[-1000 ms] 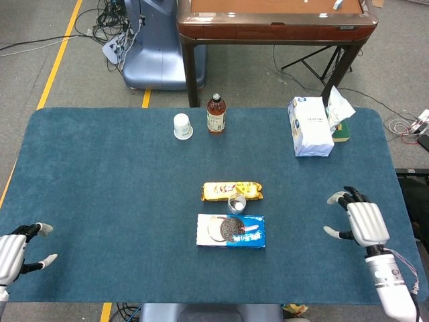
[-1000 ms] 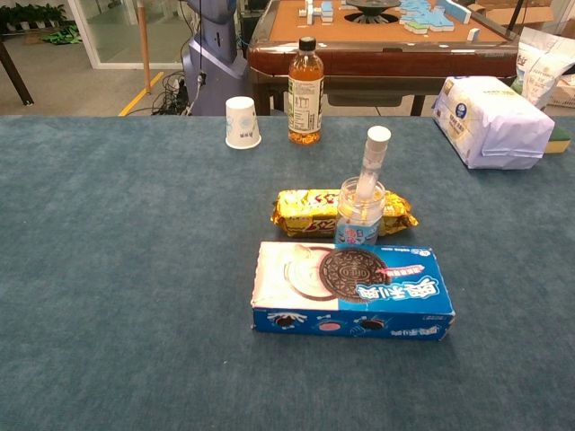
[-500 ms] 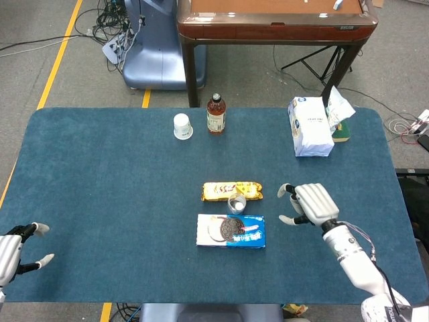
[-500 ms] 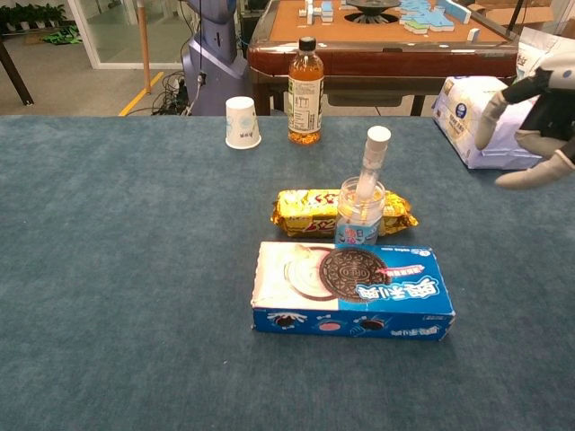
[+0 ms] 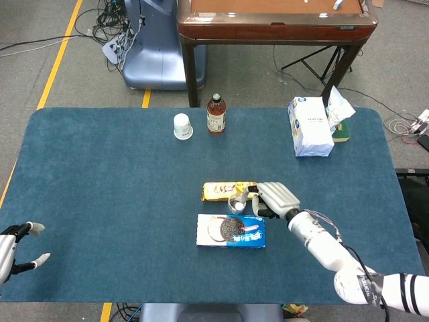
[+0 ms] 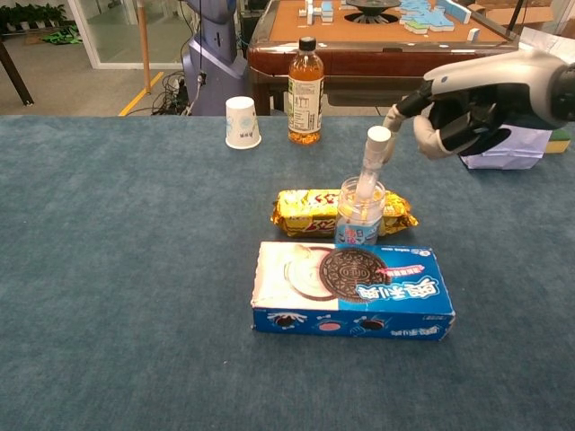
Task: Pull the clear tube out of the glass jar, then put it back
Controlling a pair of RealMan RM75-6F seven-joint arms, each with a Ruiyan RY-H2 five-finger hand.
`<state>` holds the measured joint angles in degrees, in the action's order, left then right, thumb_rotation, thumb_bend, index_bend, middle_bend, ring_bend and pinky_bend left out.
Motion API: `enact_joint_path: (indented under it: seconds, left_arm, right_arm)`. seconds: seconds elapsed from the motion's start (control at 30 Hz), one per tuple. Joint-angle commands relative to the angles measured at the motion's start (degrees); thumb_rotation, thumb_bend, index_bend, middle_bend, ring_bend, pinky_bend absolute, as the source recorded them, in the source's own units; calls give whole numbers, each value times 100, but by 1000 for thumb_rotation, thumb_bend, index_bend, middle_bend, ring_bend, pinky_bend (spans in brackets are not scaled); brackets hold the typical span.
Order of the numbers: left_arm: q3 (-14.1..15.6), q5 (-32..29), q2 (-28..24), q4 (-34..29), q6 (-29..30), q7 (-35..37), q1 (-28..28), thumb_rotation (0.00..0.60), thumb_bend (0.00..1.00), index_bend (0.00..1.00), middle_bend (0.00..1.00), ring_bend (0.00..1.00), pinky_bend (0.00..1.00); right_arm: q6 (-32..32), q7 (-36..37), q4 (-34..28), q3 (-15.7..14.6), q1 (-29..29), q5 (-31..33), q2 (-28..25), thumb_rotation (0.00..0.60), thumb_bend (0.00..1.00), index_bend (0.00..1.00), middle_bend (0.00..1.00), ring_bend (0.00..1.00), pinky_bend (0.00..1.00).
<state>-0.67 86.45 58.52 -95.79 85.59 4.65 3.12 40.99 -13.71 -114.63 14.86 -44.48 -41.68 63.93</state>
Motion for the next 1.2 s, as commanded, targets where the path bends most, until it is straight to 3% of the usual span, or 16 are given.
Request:
enact_joint_path:
  seconds: [0.03, 0.47, 0.87, 1.2]
  left_arm:
    - [-5, -3, -5, 4, 5, 23, -4, 600, 139, 385, 455, 391, 595]
    - [-10, 6, -1, 3, -4, -16, -5, 600, 138, 385, 455, 391, 596]
    - [-17, -2, -2, -4, -10, -15, -8, 600, 138, 385, 455, 391, 596]
    - [-12, 19, -10, -12, 0, -4, -15, 600, 138, 385, 455, 391, 595]
  right_arm:
    - [-108, 96, -7, -43, -180, 164, 9, 600, 988, 445, 1000, 1000, 1000]
    - [-187, 530, -77, -230, -392, 283, -259, 600, 1000, 446, 1000, 1000, 1000]
    - [-616, 1120, 170, -234, -618, 243, -163, 600, 1000, 457, 1000, 1000, 1000]
    - [-488, 1348, 347, -274, -713, 152, 30, 600, 1000, 457, 1000, 1000, 1000]
